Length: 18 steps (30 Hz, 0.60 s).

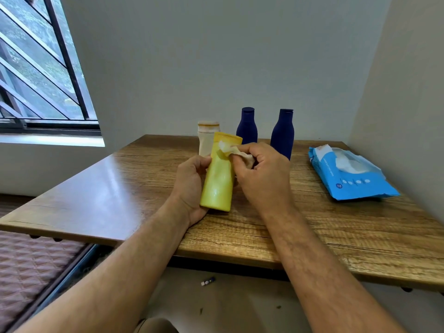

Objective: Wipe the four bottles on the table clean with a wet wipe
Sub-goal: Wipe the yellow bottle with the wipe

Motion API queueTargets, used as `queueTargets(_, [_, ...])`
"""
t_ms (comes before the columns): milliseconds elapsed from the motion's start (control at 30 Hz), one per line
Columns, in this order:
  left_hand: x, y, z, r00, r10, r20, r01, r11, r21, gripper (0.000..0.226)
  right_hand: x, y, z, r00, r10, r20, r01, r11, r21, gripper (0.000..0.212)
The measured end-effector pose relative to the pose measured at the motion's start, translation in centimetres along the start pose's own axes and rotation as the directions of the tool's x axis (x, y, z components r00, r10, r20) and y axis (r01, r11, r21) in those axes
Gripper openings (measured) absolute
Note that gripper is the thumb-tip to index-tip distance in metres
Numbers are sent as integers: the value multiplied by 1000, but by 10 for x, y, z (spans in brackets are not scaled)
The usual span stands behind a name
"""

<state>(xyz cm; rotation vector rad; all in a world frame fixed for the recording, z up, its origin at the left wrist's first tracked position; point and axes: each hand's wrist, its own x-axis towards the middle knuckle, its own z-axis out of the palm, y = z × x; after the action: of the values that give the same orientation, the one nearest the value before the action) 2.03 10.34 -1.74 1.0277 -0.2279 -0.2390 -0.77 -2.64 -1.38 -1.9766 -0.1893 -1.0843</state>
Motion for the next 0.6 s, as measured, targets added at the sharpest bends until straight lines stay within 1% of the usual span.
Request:
queueTargets(67, [1, 0, 0, 996, 32, -86, -32, 999, 6, 33, -1, 1, 1, 993, 3, 117, -5, 1000, 10, 13])
queueTargets(167, [8, 3, -4, 968, 72, -242, -70, 997, 20, 34, -6, -2, 1, 952, -25, 305, 12, 999, 44, 19])
queueTargets(233, [11, 4, -8, 942, 93, -322, -95, 995, 10, 32, -8, -4, 1, 933, -39, 357, 13, 997, 75, 21])
queueTargets(300, [15, 4, -11, 923, 142, -358, -128, 990, 63, 27, -7, -6, 1, 937, -64, 344, 41, 996, 74, 20])
queueTargets(367, [15, 3, -11, 921, 168, -350, -144, 985, 95, 30, -6, -6, 2, 951, -75, 301, 72, 997, 22, 20])
queueTargets(467, [9, 1, -4, 954, 151, -259, -117, 983, 142, 29, -2, -6, 1, 978, -44, 205, 47, 999, -8, 23])
queueTargets(600, [6, -3, -1, 970, 194, -146, -137, 934, 329, 24, 1, -6, -1, 998, 10, 56, -10, 1000, 5, 27])
